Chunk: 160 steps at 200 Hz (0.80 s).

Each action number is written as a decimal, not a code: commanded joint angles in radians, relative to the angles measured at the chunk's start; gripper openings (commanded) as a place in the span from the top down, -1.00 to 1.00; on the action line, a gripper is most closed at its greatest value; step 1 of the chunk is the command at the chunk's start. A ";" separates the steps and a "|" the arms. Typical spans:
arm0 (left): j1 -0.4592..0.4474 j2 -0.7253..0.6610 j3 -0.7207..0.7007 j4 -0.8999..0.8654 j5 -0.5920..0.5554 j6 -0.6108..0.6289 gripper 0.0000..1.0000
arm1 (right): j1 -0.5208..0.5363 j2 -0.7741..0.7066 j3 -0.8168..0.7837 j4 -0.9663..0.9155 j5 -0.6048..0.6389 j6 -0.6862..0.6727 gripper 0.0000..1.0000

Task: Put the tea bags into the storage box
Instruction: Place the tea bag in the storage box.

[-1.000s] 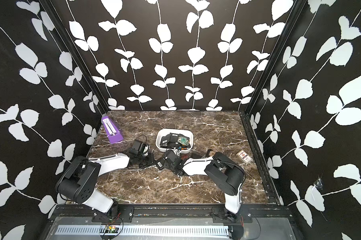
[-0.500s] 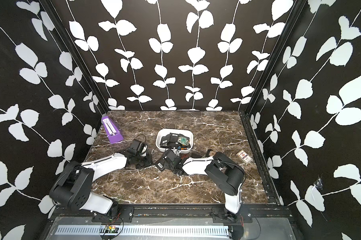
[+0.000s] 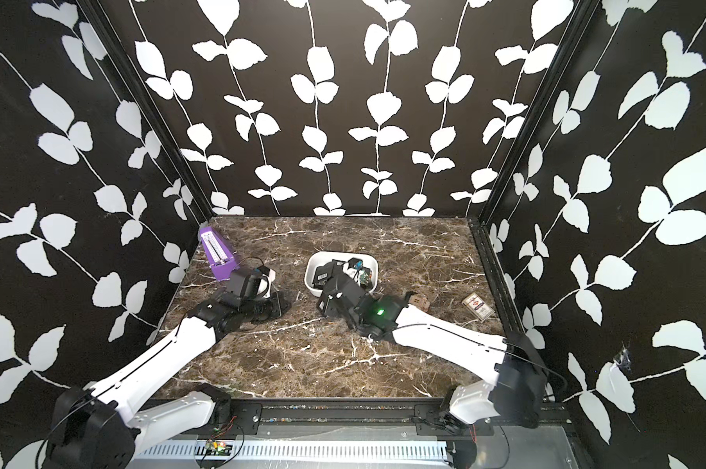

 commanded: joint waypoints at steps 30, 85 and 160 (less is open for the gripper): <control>-0.005 -0.057 -0.078 0.013 0.072 -0.083 0.95 | -0.139 0.107 0.190 -0.068 -0.022 -0.120 1.00; -0.007 -0.059 -0.099 0.033 0.098 -0.102 0.90 | -0.250 0.339 0.339 0.027 -0.104 -0.126 1.00; -0.023 -0.094 -0.167 0.133 0.116 -0.197 0.44 | -0.363 0.235 0.192 -0.019 -0.072 -0.112 -0.03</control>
